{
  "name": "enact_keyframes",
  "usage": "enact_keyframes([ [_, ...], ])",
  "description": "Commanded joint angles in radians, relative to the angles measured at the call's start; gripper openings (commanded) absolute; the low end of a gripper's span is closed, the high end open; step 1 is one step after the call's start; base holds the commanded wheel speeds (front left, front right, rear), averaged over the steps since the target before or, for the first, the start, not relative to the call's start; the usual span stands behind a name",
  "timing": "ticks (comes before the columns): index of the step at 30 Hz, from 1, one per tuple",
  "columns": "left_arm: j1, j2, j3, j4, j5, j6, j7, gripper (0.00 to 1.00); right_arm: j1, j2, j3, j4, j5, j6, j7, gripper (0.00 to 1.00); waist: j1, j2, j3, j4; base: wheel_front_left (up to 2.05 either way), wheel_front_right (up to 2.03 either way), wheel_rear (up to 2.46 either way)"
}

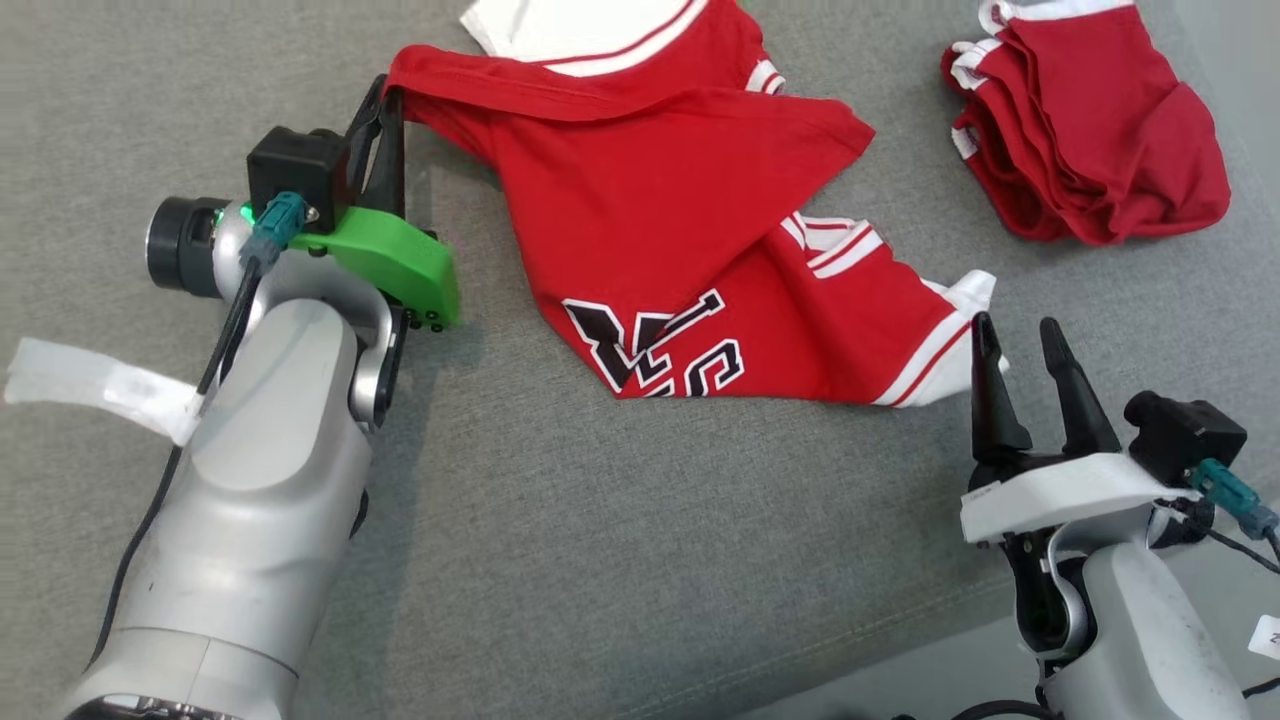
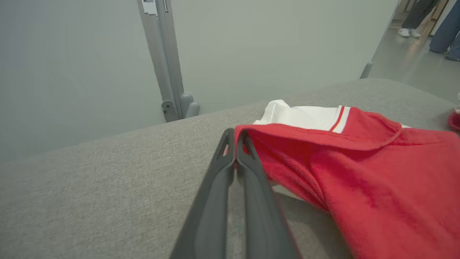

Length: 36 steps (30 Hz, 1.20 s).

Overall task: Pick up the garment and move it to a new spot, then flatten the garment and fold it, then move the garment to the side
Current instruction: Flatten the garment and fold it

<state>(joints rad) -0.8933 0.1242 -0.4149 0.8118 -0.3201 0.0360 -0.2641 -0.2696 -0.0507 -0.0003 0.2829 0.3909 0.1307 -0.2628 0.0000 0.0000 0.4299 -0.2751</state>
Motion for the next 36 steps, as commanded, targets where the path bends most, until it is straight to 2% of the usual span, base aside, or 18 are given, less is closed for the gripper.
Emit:
enact_keyframes([
  [1,0.045,0.007,0.022,-0.036,0.004,-0.003,0.000,0.00,0.021,-0.005,0.001,0.009,-0.012,0.000,-0.003,1.00,0.0000,0.0000,-0.148,0.138,0.00,0.00,0.00],
  [9,0.196,0.046,0.081,-0.166,-0.007,-0.008,0.000,0.00,0.081,-0.003,0.023,0.032,0.004,0.000,-0.003,1.00,0.0000,0.0000,-0.267,0.283,0.00,0.00,0.00],
  [16,0.342,0.071,0.137,-0.212,-0.065,0.014,0.000,0.00,0.125,-0.003,0.034,0.056,0.030,0.000,-0.003,1.00,0.0000,0.0000,-0.322,0.358,0.00,0.00,0.00],
  [20,0.426,0.069,0.153,-0.206,-0.096,0.018,0.001,0.00,0.132,-0.003,0.034,0.067,0.039,0.000,-0.003,1.00,0.0000,0.0000,-0.342,0.370,0.00,0.00,0.00],
  [24,0.514,0.060,0.134,-0.175,-0.097,0.003,0.000,0.00,0.137,-0.003,0.043,0.077,0.043,0.000,-0.003,1.00,0.0000,0.0000,-0.362,0.377,0.00,0.00,0.00],
  [30,0.600,0.021,0.135,-0.152,-0.108,-0.003,0.000,0.00,0.146,-0.003,0.055,0.091,0.045,0.000,-0.003,1.00,0.0000,0.0000,-0.385,0.366,0.00,0.00,0.00],
  [36,0.570,0.001,0.140,-0.292,-0.071,-0.032,0.000,0.00,0.162,-0.002,0.044,0.096,0.038,0.000,-0.003,1.00,0.0000,0.0000,-0.407,0.357,0.00,0.00,0.00],
])
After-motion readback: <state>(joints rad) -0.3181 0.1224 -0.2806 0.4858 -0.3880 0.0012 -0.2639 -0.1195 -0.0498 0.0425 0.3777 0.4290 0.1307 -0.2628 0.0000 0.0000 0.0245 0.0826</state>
